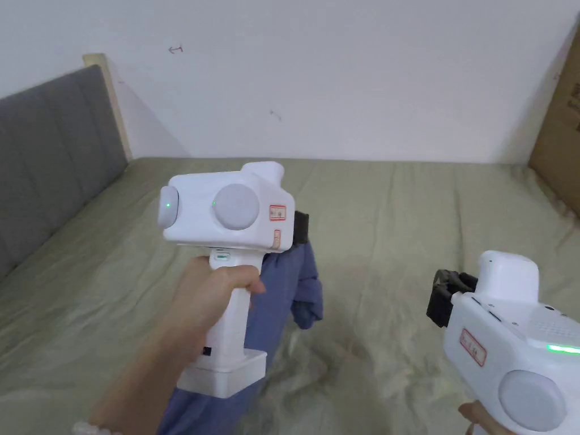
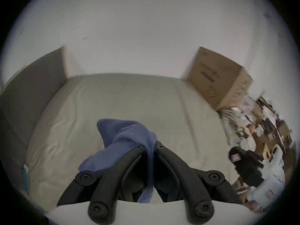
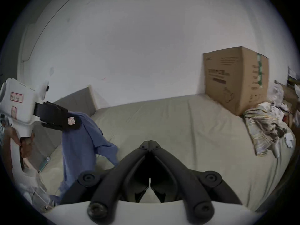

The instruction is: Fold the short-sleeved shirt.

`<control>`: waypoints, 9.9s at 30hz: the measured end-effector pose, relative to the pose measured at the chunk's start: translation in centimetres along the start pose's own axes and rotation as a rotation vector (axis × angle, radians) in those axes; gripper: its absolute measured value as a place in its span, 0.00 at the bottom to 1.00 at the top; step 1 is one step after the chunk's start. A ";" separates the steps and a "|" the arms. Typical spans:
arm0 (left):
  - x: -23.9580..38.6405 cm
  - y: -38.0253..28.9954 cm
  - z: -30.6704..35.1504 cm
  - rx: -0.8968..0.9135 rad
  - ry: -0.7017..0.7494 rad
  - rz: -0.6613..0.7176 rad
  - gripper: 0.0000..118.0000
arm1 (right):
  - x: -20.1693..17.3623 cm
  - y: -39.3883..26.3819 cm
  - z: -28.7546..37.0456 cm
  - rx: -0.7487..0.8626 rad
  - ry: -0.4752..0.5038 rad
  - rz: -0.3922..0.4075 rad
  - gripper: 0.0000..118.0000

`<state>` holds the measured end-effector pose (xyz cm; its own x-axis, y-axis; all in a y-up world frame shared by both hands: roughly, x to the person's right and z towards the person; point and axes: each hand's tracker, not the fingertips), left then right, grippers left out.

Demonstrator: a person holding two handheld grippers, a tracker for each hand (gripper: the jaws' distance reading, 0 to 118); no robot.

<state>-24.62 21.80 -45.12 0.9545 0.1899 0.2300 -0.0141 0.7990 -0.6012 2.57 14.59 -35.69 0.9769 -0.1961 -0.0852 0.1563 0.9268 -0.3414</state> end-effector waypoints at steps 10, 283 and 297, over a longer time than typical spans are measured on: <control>15.4 -5.5 -5.4 -0.078 -0.316 -0.210 0.05 | 10.8 1.7 5.9 0.078 -0.263 -0.100 0.00; -15.7 -1.7 -25.0 -0.348 0.342 -0.071 0.03 | 20.8 -6.0 -14.2 -0.574 -0.257 -0.117 0.01; -14.5 11.5 -5.7 -0.031 0.521 -0.163 0.03 | 13.9 11.8 -16.2 -0.345 -0.188 -0.015 0.01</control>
<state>-36.93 24.99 -59.72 0.9649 -0.2492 -0.0833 0.1474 0.7758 -0.6135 15.57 17.58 -56.07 0.9896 -0.1168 0.0844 0.1437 0.7558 -0.6389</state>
